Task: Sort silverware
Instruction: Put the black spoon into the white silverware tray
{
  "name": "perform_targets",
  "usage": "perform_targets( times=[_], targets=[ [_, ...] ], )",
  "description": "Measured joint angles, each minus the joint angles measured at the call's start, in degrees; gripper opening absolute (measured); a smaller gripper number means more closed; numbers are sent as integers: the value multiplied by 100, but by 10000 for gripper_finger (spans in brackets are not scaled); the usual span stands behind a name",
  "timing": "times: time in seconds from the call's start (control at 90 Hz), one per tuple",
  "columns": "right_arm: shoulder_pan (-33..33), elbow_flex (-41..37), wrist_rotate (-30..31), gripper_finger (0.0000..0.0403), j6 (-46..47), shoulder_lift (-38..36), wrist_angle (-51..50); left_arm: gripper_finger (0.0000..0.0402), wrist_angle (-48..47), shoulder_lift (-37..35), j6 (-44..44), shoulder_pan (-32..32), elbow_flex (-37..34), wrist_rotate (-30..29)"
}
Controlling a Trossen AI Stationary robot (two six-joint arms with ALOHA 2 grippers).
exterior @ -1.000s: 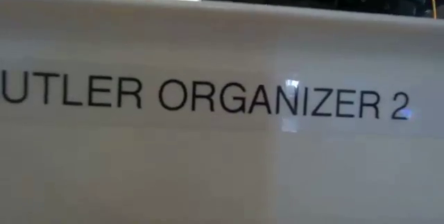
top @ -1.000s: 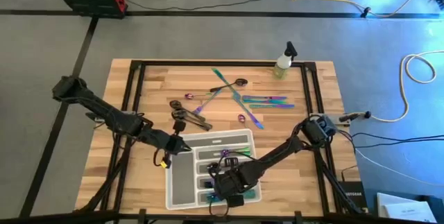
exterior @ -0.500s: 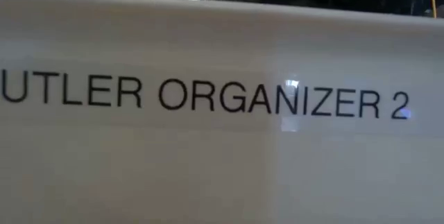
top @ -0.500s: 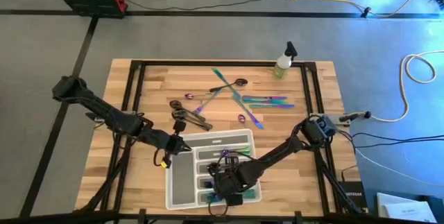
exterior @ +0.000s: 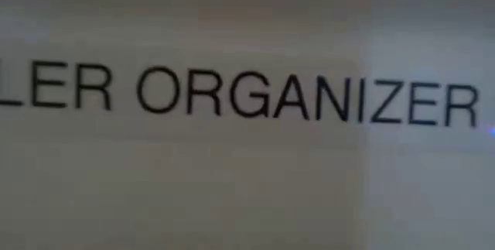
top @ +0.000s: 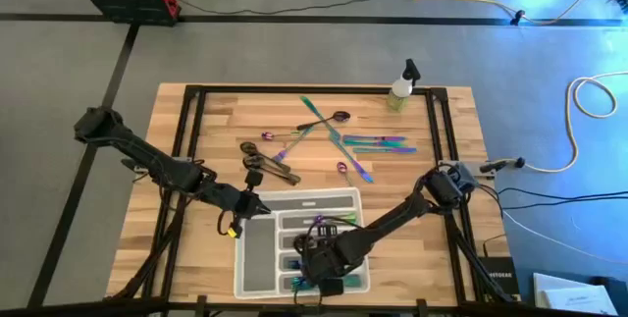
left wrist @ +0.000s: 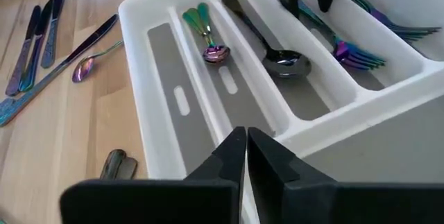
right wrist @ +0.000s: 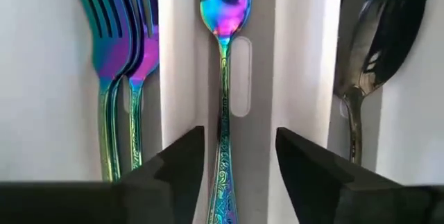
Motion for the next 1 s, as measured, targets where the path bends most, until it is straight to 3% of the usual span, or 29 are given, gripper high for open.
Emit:
perform_targets(
  times=[0.322,0.8,0.889,1.0],
  targets=[
    [-4,21,89,172,-47,-28,-232,0,-2,0,2,0,0,-2],
    [-4,697,742,171,-409,-92,-777,0,-168,0,4,0,0,-4],
    [69,752,1225,170,-609,-128,-926,0,-155,0,58,0,0,-224],
    [187,752,2190,170,-680,-309,-1246,0,-155,0,46,0,0,-949]
  ],
)
